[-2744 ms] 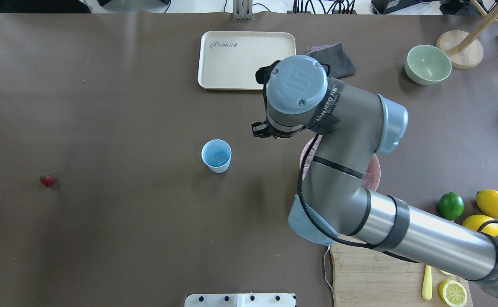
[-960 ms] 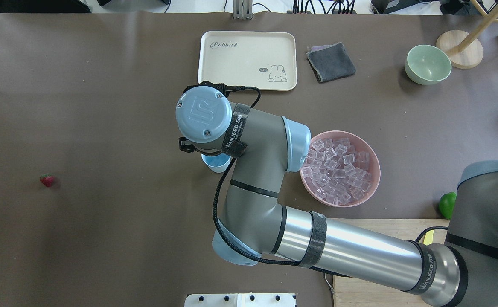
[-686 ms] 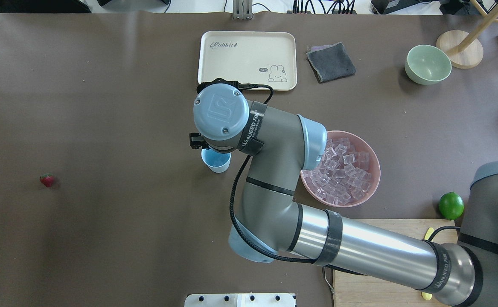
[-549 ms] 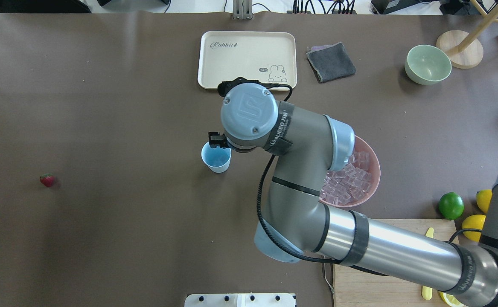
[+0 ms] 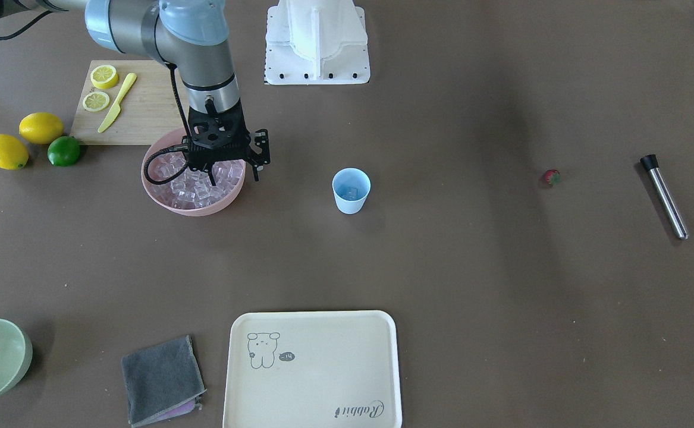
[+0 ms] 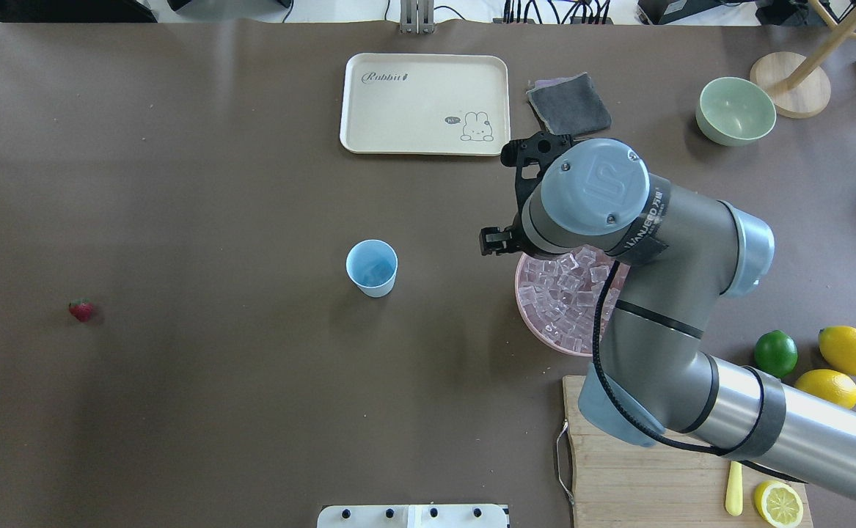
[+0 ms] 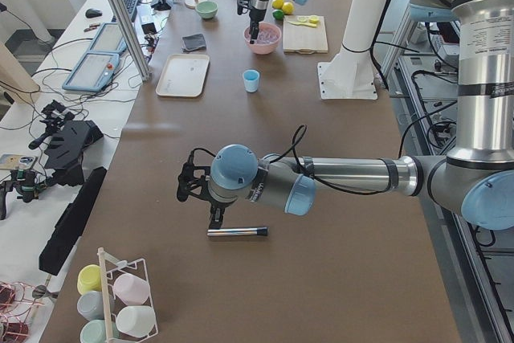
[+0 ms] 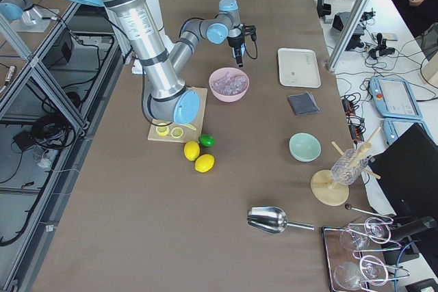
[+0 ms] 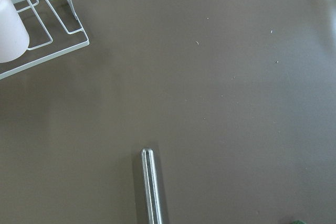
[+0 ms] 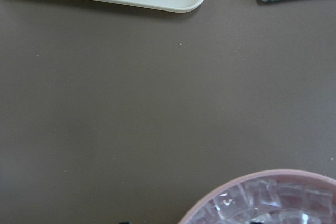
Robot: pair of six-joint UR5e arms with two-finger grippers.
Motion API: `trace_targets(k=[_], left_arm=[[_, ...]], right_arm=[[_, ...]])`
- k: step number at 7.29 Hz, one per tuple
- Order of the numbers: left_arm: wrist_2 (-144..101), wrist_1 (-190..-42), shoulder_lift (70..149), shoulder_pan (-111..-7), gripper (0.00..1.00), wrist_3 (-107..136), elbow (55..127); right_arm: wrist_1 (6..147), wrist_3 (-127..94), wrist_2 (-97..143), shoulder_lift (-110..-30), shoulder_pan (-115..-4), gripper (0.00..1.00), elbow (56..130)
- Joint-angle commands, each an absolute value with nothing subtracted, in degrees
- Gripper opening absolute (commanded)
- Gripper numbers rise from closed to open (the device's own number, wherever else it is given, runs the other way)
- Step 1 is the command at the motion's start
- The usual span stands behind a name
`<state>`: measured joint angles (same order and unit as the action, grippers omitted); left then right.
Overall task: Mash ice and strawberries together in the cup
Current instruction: 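Move the scoop back over the pink ice bowl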
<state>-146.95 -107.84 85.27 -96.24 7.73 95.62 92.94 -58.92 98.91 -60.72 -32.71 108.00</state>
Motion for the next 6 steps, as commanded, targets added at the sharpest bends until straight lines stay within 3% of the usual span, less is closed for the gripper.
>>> trace_targets(k=[1,3,6], left_arm=[[-147.0,-107.8,85.3,-96.2,0.99,7.7,95.5],[-147.0,-107.8,85.3,-96.2,0.99,7.6,95.6],[-147.0,-107.8,85.3,-96.2,0.99,7.6,95.6]], right_arm=[[93.3,-52.3,99.2,-65.5,-35.1,0.79,110.6],[97.5,-50.6,99.0,-65.0,-34.2,0.73,110.0],[97.6,-51.2,98.5,-64.4,-32.2,0.51,109.6]])
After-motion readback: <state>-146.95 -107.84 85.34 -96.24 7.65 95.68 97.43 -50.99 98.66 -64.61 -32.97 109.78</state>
